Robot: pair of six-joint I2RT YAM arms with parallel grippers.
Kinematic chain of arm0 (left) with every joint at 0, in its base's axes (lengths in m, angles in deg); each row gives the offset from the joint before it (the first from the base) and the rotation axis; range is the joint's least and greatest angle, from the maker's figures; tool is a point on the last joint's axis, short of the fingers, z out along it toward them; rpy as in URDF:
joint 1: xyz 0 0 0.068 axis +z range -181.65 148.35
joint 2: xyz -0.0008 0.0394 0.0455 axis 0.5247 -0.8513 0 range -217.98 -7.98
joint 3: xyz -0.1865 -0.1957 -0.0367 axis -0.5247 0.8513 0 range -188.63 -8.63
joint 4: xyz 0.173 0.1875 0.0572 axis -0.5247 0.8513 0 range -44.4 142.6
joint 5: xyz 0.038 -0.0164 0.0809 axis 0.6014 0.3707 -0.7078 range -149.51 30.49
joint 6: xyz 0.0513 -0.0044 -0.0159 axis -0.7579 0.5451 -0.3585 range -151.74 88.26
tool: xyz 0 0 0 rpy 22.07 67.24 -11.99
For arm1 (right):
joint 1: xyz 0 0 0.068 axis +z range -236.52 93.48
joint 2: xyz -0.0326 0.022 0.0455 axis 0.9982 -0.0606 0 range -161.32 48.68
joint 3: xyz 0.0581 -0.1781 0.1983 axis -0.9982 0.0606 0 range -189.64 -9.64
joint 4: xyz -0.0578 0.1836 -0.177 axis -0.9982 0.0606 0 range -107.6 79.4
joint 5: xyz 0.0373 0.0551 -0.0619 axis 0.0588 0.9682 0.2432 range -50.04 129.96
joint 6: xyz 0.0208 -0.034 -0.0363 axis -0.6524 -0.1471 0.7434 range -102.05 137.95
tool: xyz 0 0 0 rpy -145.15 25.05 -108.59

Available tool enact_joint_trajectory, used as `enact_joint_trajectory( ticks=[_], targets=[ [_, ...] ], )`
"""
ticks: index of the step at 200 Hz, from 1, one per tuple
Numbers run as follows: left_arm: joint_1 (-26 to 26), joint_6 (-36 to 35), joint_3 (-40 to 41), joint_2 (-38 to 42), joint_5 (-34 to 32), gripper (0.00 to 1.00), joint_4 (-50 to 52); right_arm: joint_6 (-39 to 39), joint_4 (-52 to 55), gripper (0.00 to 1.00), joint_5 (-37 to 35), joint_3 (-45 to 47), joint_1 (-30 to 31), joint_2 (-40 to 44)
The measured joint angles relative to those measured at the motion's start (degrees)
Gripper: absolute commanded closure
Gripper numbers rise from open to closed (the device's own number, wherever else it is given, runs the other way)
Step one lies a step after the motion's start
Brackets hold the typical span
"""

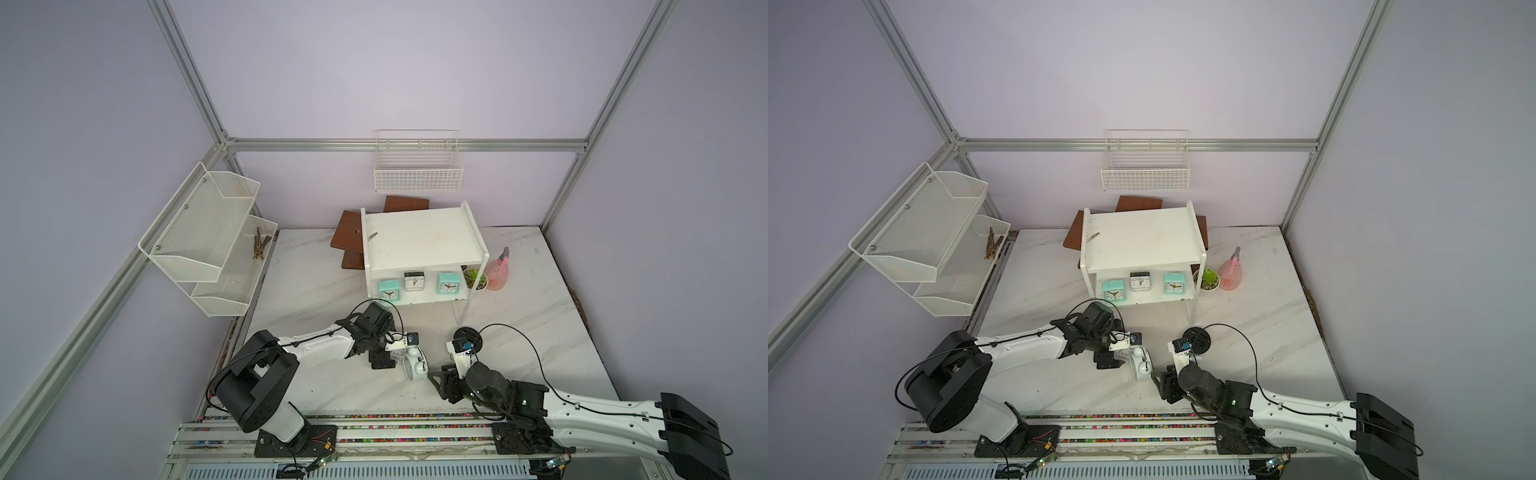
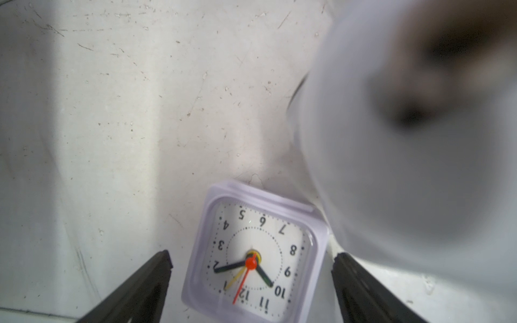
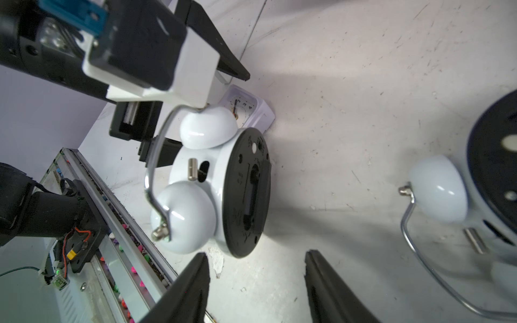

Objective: Place the alarm clocks on the shelf by style
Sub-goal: Pick up the alarm from the center of the board.

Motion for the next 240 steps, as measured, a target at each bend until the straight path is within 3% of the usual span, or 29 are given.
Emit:
enact_joint_trajectory(
  ticks=[24, 142, 179, 240],
  targets=[
    [0.00, -0.09, -0.37, -0.50, 0.55, 0.06, 0.26, 0.15, 0.00, 0.42, -0.24, 0.00, 0.22, 1.22],
    [0.02, -0.87, -0.76, -0.76, 1.03, 0.37, 0.94, 0.76, 0.17, 0.43, -1.44, 0.00, 0.28, 6.86],
    [0.04, -0.74, 3.02, 3.67, 0.33, 0.45, 1.20, 0.79, 0.79, 0.41, -2.08, 0.00, 0.28, 9.03],
    [0.04, 1.84, 7.37, 16.20, -0.50, 0.45, 1.90, -1.73, 5.90, 0.41, -3.96, -1.70, 0.28, 13.11]
  ],
)
